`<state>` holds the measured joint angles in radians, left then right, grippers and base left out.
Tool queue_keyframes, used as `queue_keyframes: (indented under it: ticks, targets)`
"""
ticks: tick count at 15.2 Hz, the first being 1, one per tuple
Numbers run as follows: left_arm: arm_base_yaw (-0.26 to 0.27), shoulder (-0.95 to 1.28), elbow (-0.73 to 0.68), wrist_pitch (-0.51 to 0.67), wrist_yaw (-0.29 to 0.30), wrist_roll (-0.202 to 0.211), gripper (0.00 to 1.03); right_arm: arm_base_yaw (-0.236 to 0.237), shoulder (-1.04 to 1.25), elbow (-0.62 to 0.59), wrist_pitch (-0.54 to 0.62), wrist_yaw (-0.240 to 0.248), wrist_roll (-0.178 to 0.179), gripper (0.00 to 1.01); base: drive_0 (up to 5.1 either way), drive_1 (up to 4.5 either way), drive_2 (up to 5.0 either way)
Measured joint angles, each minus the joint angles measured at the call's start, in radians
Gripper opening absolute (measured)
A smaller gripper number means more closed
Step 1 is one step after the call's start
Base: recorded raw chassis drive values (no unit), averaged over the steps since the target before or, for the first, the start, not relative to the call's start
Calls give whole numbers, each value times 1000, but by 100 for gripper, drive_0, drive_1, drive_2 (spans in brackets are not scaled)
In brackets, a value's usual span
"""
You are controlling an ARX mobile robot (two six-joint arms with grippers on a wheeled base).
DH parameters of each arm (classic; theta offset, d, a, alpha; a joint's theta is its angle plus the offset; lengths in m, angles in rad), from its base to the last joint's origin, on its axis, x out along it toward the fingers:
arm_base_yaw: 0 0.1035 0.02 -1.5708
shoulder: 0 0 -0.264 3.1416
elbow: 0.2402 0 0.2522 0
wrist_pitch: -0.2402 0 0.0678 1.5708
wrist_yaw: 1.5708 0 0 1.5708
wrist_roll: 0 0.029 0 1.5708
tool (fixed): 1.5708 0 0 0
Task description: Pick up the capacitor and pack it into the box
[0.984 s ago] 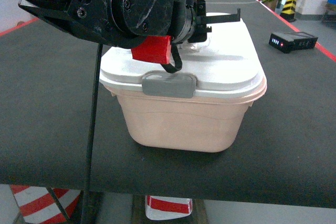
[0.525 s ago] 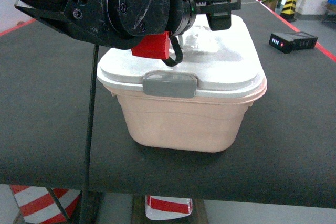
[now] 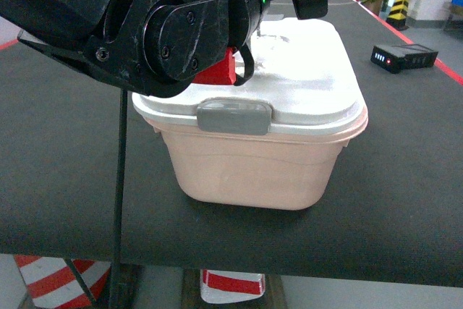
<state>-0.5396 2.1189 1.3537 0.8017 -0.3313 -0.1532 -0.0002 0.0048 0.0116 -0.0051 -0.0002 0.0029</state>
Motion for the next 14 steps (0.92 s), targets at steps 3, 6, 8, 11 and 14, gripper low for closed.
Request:
queue_keyframes:
  ticks: [3, 6, 8, 11, 14]
  targets:
    - [5, -26, -45, 52, 12, 29, 98, 0, 0, 0, 0, 0, 0, 98, 0, 0, 0]
    - [35, -171, -178, 142, 17, 48, 98, 0, 0, 0, 0, 0, 0, 98, 0, 0, 0]
    - [122, -352, -335, 241, 28, 76, 98, 0, 0, 0, 0, 0, 0, 98, 0, 0, 0]
    - [300, -562, -642, 315, 45, 111, 98, 0, 0, 0, 0, 0, 0, 98, 0, 0, 0]
    - [355, -590, -807, 305, 57, 123, 98, 0, 0, 0, 0, 0, 0, 98, 0, 0, 0]
